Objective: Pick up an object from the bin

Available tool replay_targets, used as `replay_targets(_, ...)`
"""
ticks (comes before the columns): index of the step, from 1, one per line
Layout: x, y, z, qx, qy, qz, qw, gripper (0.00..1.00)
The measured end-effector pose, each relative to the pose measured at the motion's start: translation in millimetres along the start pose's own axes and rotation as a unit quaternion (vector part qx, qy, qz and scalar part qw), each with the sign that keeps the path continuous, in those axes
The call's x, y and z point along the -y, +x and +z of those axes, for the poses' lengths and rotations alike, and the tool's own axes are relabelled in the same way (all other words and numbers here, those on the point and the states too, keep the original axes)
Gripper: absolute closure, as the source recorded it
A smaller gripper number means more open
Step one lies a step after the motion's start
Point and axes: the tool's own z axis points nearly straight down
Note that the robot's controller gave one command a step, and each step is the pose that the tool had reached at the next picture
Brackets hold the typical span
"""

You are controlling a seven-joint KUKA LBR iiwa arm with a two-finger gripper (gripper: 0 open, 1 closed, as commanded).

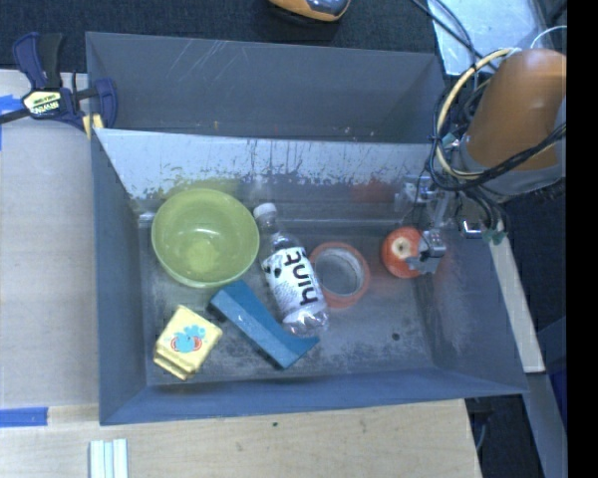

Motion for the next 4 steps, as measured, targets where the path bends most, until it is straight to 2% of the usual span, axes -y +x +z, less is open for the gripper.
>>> replay_targets(1, 20.1, 11.9, 45.1, -0.0023, 0.0, 0.03, 0.9996, 0.0)
replay_targets(2, 15.7, 12.4, 40.6, 0.0, 0.0, 0.03, 0.9995, 0.0)
replay_targets(3, 5.8, 33.3, -20.4, 0.0034, 0.001, 0.014, 0.9999, 0.0)
replay_targets(4, 20.0, 19.7, 74.0, 0.0009, 0.0, 0.063, 0.998, 0.0)
